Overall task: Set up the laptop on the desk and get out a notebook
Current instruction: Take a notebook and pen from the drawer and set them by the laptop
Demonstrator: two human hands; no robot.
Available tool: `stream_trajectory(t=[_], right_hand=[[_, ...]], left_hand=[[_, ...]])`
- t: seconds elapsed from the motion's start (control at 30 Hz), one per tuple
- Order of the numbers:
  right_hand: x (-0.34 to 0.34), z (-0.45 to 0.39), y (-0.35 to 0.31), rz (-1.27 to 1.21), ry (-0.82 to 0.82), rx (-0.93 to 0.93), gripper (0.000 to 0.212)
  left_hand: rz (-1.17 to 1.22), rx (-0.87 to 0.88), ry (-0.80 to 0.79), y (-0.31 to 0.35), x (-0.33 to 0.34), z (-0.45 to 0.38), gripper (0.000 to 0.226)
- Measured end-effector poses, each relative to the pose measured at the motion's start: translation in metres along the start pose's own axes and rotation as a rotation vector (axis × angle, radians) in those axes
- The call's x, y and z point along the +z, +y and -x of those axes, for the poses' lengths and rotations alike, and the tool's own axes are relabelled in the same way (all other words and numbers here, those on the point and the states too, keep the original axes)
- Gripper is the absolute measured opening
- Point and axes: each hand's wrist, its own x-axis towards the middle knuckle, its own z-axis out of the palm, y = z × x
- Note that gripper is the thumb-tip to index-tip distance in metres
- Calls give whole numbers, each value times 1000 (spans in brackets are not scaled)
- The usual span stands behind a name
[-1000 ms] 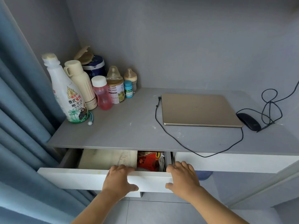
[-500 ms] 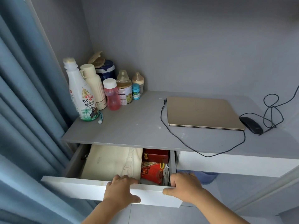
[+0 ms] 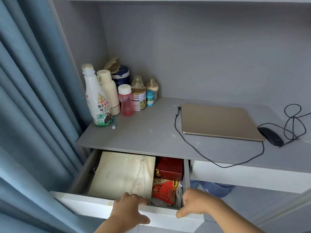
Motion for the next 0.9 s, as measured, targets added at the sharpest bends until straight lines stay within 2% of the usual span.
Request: stream_trajectory(t=[0.2,0.33,0.4,0.5,0.6,0.73,0.9], right_hand=[[-5,0,-13,-3,-116,-25,35],[-5,-4,-16,-71,-49,-28,23],[-6,-9,-17,-112,38,-18,40],[-10,-15,-24,-122,142,-1,56],[-14,-17,-35,-84,156,7,58],[-12,-22,-45,-47,142,7,48],[-9,-27,-54,3,137,15,50]], left_hand=[[17,5,-121,1,-8,2,58],[62,-8,-186,0,-13,4,49],[100,-6,-211,-2,-13,4,38],[158,-17,-245,-5,-18,4,45],[268,-11,-293,-8,-27,2,50],[424,-26,-321,-14,-37,0,45],[576,-54,-329,-22,-37,0,45]])
